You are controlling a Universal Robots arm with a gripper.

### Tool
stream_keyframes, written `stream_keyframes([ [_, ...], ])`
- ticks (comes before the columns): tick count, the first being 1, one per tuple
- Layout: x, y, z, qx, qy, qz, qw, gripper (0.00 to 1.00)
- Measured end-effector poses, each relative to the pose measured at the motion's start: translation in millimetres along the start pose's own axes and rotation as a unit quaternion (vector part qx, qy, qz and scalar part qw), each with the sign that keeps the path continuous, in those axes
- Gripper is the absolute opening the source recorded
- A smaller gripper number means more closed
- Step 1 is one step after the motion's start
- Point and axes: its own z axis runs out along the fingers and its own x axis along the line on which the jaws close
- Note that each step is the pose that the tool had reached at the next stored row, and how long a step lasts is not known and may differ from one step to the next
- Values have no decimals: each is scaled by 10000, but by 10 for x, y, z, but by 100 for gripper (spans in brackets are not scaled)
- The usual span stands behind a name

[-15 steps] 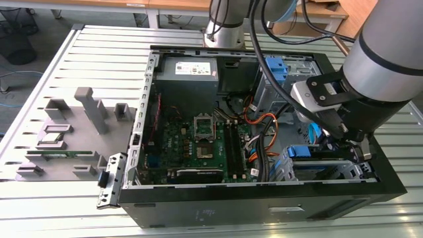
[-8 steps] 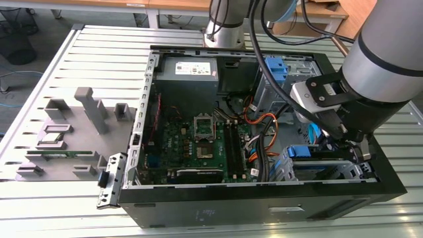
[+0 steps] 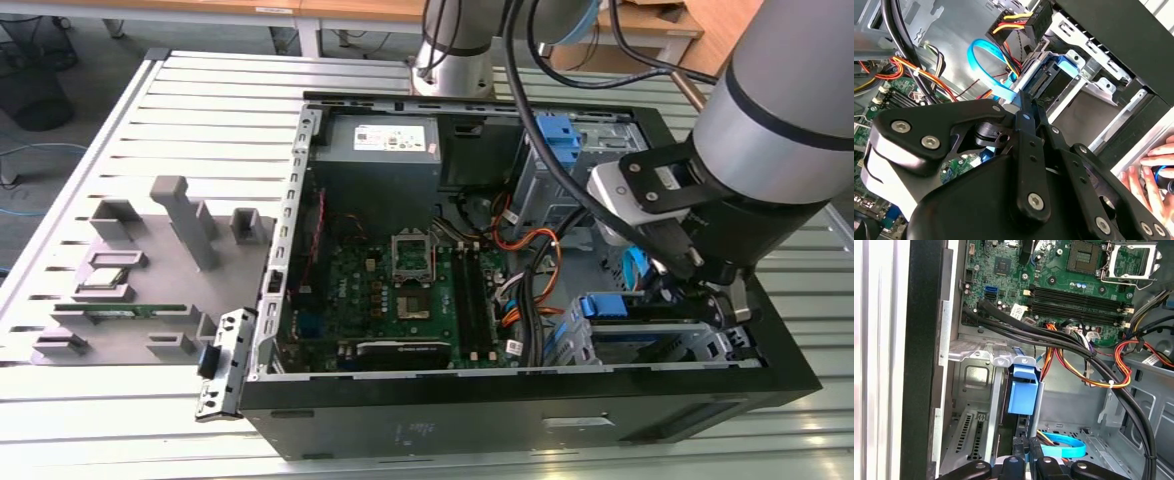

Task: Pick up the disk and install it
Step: 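Insert the first disk wire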

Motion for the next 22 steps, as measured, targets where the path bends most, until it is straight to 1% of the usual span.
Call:
stream_keyframes([
  [3,-1,0,0,2,3,19,10000,16],
  [7,1,1,5,9,25,118,9999,16],
  [22,2,5,23,12,30,142,9999,16],
])
